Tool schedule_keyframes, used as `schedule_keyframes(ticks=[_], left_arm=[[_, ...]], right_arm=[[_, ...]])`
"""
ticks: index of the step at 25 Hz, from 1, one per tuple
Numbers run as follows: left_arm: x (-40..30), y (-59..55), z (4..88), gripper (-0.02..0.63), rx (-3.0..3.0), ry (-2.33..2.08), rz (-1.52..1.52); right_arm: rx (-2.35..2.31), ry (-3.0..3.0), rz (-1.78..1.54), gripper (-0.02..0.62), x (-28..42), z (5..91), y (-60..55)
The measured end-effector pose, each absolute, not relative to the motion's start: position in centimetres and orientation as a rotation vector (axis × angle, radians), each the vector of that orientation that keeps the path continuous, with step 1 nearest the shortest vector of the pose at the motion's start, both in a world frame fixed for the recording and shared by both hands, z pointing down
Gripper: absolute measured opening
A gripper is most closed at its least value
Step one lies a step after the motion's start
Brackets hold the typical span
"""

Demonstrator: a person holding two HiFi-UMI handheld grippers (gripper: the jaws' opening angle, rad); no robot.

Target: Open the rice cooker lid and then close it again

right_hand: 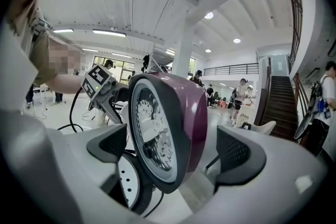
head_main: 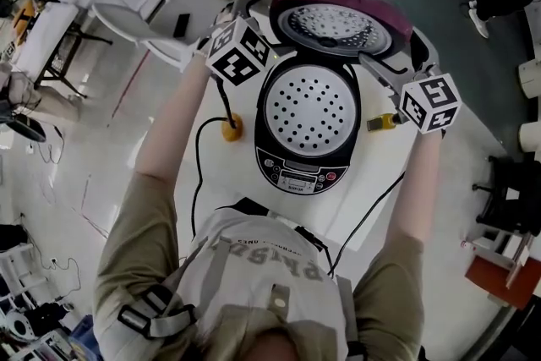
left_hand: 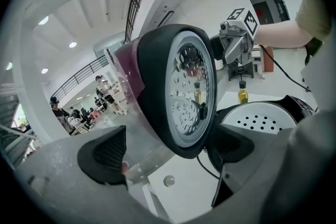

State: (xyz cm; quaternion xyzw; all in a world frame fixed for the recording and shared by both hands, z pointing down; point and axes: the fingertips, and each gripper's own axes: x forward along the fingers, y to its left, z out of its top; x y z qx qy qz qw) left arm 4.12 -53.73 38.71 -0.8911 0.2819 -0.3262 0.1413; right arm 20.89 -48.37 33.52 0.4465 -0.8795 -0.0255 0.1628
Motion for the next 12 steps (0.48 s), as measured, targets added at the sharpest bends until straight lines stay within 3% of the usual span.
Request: schedule_keyframes(ticks=[12], left_arm=[[5.8, -53.0, 38.1, 0.534, -2.565, 0.693, -0.914]], right_arm=[[1.164, -2.491, -0.094, 0.508, 19.3, 33.9, -48.0]])
